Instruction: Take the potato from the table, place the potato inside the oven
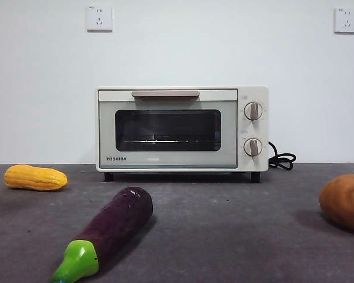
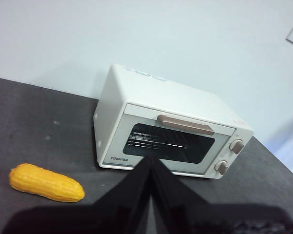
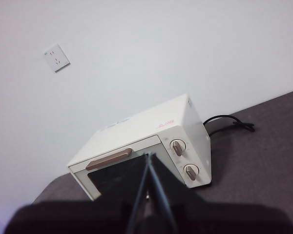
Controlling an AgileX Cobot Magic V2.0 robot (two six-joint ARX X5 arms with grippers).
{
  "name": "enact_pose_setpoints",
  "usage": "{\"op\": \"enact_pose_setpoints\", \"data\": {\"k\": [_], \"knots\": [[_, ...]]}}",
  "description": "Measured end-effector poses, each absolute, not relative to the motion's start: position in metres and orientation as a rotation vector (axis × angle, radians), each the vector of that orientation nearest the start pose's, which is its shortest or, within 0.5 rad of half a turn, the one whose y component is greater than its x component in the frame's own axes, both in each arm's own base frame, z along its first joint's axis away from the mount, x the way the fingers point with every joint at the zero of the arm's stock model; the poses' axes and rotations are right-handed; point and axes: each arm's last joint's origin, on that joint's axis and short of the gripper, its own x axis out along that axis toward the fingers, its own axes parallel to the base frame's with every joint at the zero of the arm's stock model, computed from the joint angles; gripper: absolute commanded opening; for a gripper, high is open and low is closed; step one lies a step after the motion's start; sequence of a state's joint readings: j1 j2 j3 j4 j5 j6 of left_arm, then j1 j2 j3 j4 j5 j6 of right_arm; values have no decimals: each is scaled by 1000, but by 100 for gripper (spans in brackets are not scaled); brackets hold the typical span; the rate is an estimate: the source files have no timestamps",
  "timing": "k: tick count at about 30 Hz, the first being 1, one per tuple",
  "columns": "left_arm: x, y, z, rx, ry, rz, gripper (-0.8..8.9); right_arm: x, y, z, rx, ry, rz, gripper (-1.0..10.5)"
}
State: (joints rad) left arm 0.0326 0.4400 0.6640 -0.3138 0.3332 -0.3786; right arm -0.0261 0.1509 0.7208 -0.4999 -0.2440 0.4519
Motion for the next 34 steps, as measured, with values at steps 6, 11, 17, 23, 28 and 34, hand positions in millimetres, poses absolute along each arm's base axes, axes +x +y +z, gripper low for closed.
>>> {"op": "enact_pose_setpoints", "data": {"k": [6, 11, 17, 23, 28, 34], "knots": [[130, -7, 348, -414, 249, -341, -6, 21, 6, 366, 361, 31, 217, 1], [160, -8, 359, -426, 340, -384, -6, 23, 6, 386, 310, 108, 205, 1], [198, -7, 361, -434, 423, -390, -6, 35, 7, 404, 303, 211, 220, 1], [232, -11, 357, -416, 489, -401, -6, 55, 9, 411, 284, 345, 305, 1], [261, -17, 352, -396, 540, -425, -6, 72, 11, 411, 289, 463, 374, 1], [297, -30, 350, -381, 584, -462, -6, 87, 14, 413, 317, 561, 500, 1]]}}
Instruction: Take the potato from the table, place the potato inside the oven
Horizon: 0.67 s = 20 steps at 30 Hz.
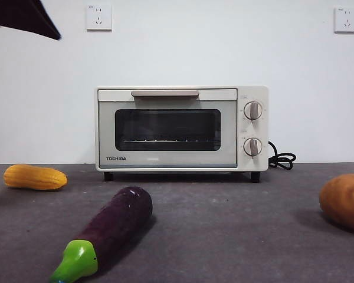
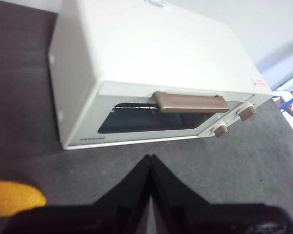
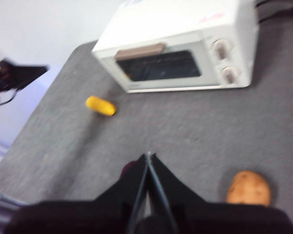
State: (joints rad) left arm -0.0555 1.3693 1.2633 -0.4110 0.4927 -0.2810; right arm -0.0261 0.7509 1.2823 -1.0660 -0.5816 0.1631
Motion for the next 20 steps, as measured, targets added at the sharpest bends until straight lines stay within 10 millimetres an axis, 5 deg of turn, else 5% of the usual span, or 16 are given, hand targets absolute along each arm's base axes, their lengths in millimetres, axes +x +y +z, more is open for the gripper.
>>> {"op": "enact_pose_setpoints", "data": {"k": [13, 20], "knots": [[364, -74, 348, -356, 642, -558, -6, 91, 14, 409, 331, 615, 505, 1], [383, -97, 337, -343, 676, -601, -6, 90, 14, 408, 336, 631, 502, 1]]}}
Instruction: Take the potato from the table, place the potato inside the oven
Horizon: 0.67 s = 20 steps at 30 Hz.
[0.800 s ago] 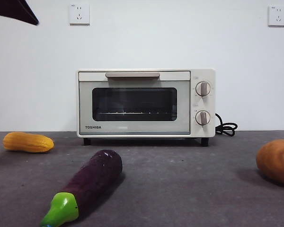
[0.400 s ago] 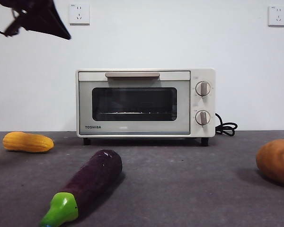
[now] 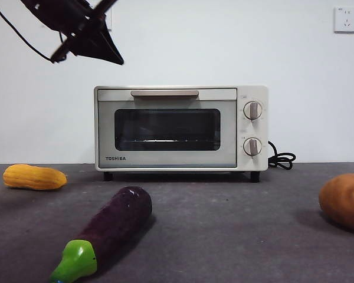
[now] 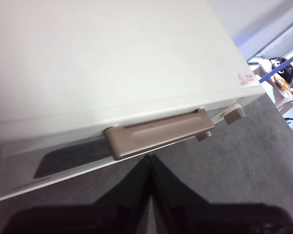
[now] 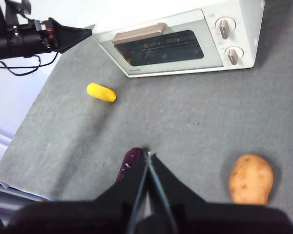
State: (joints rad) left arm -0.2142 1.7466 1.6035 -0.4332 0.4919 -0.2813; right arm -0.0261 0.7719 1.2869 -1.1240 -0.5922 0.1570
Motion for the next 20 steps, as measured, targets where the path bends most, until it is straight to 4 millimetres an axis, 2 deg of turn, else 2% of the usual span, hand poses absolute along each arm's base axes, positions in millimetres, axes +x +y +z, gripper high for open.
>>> {"op": "enact_pose_setpoints", "data": {"k": [10, 20], "knots": [[399, -111, 322, -332, 704, -599, -6, 89, 14, 407, 339, 642, 500, 1], [402, -111, 327, -321, 645, -589, -6, 89, 14, 407, 340, 644, 500, 1]]}}
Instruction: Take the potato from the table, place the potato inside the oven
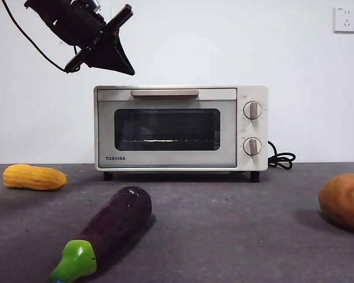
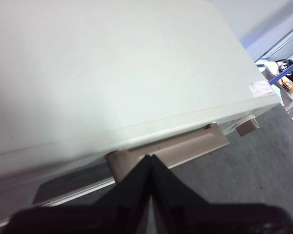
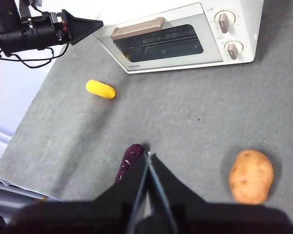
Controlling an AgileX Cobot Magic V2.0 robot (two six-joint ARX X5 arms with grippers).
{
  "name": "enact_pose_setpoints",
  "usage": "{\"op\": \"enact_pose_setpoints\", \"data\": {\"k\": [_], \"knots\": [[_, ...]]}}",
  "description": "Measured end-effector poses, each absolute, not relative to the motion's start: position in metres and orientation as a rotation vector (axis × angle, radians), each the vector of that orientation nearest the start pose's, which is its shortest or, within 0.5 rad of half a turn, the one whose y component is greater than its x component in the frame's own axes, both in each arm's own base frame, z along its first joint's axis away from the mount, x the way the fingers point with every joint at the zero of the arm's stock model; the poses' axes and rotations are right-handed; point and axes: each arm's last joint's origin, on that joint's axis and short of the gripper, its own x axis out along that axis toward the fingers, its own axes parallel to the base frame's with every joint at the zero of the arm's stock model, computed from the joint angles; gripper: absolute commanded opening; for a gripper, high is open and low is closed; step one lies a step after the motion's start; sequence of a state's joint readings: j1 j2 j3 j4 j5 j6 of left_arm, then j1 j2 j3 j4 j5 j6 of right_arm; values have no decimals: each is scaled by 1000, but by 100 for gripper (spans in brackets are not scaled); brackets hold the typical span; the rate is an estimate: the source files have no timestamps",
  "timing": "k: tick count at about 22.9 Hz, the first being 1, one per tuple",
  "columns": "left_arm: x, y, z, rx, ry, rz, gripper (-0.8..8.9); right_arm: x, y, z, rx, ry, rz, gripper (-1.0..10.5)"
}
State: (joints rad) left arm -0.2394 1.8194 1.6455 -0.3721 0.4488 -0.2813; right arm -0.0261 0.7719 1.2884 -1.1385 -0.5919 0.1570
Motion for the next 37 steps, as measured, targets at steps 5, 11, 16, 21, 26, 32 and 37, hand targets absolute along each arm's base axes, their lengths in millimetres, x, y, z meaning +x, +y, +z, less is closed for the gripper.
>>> {"op": "enact_pose_setpoints", "data": {"k": [5, 11, 16, 21, 26, 32, 37], "knots": [[401, -116, 328, -316, 642, -597, -6, 88, 14, 406, 346, 663, 498, 1], [402, -129, 323, -301, 641, -603, -6, 88, 14, 406, 346, 663, 497, 1], [412, -137, 304, -296, 687, -596, -6, 87, 14, 405, 351, 681, 495, 1], [414, -138, 303, -291, 674, -585, -6, 85, 14, 401, 364, 723, 489, 1], [414, -138, 303, -267, 674, -574, -6, 84, 14, 401, 365, 727, 488, 1], [406, -142, 304, -207, 733, -594, -6, 84, 14, 401, 365, 728, 488, 1], [395, -144, 303, -168, 820, -616, -6, 84, 14, 401, 354, 724, 492, 1]]}}
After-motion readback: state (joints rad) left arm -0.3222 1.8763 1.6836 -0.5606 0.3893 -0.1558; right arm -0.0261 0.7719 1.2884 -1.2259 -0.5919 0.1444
